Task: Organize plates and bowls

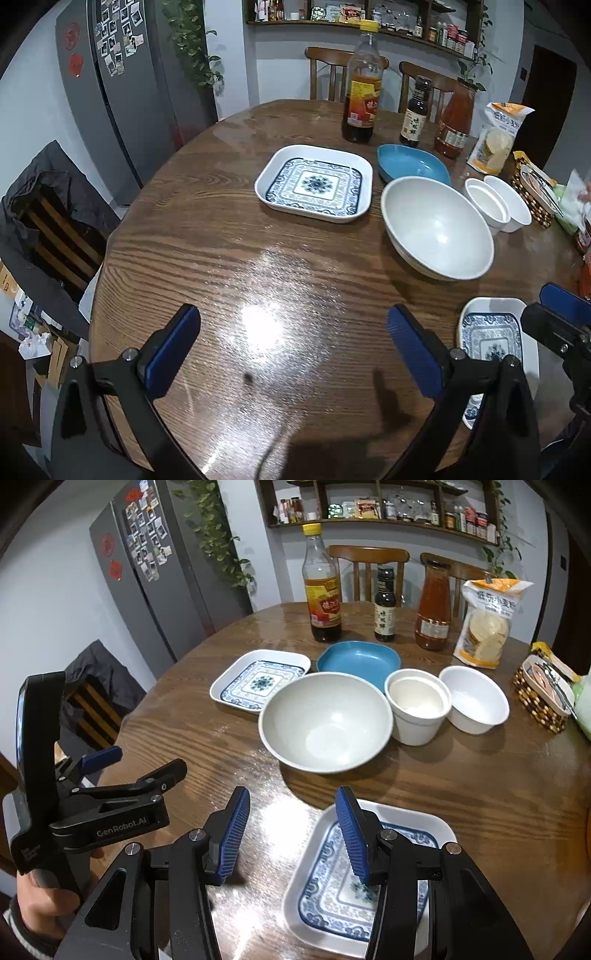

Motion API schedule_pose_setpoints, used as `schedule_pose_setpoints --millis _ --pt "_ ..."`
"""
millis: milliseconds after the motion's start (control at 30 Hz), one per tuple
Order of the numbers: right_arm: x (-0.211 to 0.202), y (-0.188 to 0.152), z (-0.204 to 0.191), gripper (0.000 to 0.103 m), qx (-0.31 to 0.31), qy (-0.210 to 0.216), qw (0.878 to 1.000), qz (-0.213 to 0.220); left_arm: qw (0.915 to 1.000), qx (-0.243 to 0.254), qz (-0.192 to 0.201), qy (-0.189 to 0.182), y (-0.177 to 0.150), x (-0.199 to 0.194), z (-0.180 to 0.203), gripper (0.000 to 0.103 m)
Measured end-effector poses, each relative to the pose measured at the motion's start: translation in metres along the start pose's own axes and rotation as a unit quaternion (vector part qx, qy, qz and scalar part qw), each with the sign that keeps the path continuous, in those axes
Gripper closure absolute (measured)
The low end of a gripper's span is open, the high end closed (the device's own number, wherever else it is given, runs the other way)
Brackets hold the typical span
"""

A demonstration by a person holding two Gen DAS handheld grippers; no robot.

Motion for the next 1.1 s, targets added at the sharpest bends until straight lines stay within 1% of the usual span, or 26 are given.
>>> schedule_pose_setpoints --millis 167,300,367,433,467,567,633,733,767,867,900,1000,1100 --pt "0.007 0.011 -0.011 0.054 -0.002 0.003 1.000 -0.001 1.0000 -0.007 0.000 -0.003 0.009 0.004 -0.013 0.001" --pt "0.015 0.025 -0.020 0.054 0.000 0.020 1.000 -0.010 0.9999 -0.012 -0.003 -0.005 0.018 0.008 -0.024 0.001" --pt "0.018 0.037 -0.024 0.054 0.000 0.026 1.000 -0.013 0.9998 -0.015 -0.006 -0.014 0.025 0.013 -0.031 0.001" --pt "0.022 0.055 -0.027 0.054 0.002 0.033 0.999 -0.014 0.9993 -0.018 -0.009 -0.031 0.031 0.015 -0.034 0.001" --pt "0.025 0.063 -0.029 0.054 0.004 0.036 0.999 -0.016 0.9988 -0.023 -0.009 -0.042 0.036 0.016 -0.038 0.001" --pt "0.034 0.085 -0.032 0.054 0.010 0.040 0.999 -0.020 0.9977 -0.039 -0.005 -0.055 0.054 0.020 -0.048 0.001" --pt "0.045 0.105 -0.034 0.054 0.017 0.042 0.999 -0.029 0.9973 -0.041 -0.006 -0.061 0.066 0.024 -0.051 0.001" --pt "0.066 0.127 -0.035 0.054 0.034 0.060 0.996 -0.053 0.9976 -0.037 -0.017 -0.057 0.087 0.035 -0.057 0.001" --pt "0.072 0.132 -0.033 0.054 0.040 0.056 0.996 -0.059 0.9976 -0.031 -0.021 -0.059 0.094 0.039 -0.057 0.001" --pt "0.096 0.148 -0.029 0.054 0.041 0.040 0.995 -0.079 0.9984 -0.015 -0.025 -0.048 0.115 0.053 -0.059 0.001" --pt "0.109 0.152 -0.025 0.054 0.045 0.028 0.994 -0.094 0.9987 -0.011 -0.026 -0.042 0.121 0.058 -0.060 0.001" --pt "0.134 0.158 -0.018 0.054 0.055 0.023 0.991 -0.121 0.9988 0.002 -0.031 -0.036 0.135 0.076 -0.059 0.001" --pt "0.157 0.162 -0.010 0.054 0.065 0.003 0.986 -0.152 0.9984 0.011 -0.038 -0.039 0.146 0.094 -0.056 0.002"
Point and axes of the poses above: each gripper's, at about its wrist camera, not at the fingertips, and x roughly the way its jaws point, z to its right, y to its top, the point moved 10 cm from there along x, roughly the way its jaws point, and after that the axes turned 13 degrees about -z, right-handed, at the moved point
